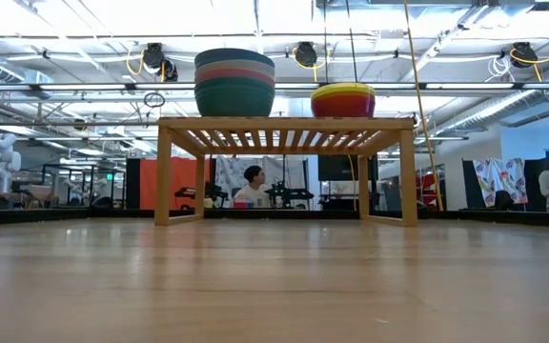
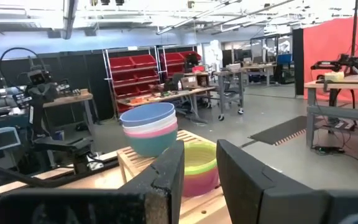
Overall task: Place and stack bowls onto a shelf
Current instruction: Return to Home Position
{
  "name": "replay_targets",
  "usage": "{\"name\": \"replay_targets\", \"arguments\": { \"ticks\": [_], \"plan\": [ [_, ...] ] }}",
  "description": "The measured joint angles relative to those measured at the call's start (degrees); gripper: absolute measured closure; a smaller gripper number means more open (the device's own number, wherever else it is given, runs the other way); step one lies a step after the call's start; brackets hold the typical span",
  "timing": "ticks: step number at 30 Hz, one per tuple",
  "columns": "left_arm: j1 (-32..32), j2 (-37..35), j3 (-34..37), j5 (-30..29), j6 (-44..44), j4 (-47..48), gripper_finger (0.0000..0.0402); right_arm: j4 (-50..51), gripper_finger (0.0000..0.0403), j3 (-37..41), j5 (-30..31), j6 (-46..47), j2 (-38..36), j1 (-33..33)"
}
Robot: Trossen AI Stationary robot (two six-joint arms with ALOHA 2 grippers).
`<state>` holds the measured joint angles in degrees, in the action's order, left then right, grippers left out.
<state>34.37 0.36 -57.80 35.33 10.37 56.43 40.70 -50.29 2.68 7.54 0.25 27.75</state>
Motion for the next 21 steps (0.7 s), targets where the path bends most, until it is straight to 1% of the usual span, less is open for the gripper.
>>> {"name": "replay_targets", "arguments": {
  "ticks": [12, 17, 21],
  "plan": [
    [0.00, -0.04, 22.30, -0.89, -0.39, -26.36, 0.0348, -14.80, 0.0316, 14.72, 0.00, 0.34, 0.00, 0.00],
    [0.02, -0.04, 29.97, -2.00, -2.10, -35.05, 0.0348, -19.18, 0.0316, 19.46, 0.02, 0.62, 0.00, 0.00],
    [0.01, -0.04, 34.87, -2.45, -4.47, -39.79, 0.0348, -23.34, 0.0316, 23.11, 0.02, -0.11, 0.00, 0.00]
  ]
}}
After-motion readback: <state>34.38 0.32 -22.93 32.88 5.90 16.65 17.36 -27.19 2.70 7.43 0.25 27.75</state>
